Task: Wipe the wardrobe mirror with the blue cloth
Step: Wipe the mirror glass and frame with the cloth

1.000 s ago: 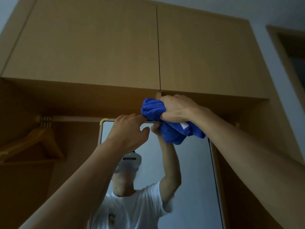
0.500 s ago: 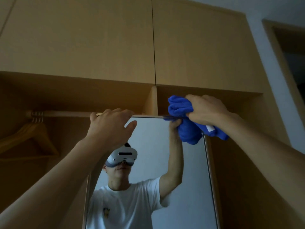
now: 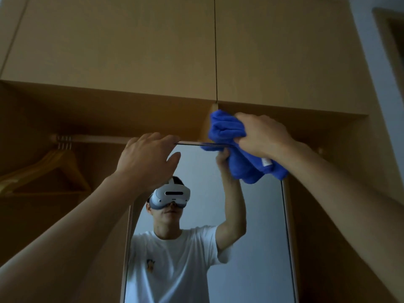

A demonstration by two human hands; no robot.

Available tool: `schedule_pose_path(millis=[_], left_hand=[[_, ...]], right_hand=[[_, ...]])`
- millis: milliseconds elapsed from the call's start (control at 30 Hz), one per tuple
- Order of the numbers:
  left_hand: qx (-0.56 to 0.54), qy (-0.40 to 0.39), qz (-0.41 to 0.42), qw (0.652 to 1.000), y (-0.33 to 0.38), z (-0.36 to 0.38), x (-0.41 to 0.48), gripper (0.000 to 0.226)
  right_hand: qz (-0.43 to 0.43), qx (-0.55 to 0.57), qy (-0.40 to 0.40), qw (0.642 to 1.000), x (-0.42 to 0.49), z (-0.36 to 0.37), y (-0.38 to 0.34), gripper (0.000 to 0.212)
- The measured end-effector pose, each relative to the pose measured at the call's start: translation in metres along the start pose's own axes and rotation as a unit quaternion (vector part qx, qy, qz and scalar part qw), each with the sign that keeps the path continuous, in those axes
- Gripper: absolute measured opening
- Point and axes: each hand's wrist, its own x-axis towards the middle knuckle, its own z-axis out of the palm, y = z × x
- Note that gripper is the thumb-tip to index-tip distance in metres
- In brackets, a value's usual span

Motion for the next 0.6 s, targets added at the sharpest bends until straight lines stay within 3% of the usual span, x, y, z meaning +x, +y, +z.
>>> schedule_pose_path(millis=[200,600], left_hand=[[-0.047,0.001,-0.004,0.999,-0.002,-0.003,-0.006,0.05],[-0.094,0.011,-0.017,0.995,-0.006,-0.002,0.001,0.034]], right_hand=[[0.108,-0.051,-0.023,0.993,-0.01,-0.01,0.052,0.014],[-0.068,0.022,-0.012,0.997,0.027,0.009,-0.086,0.012]])
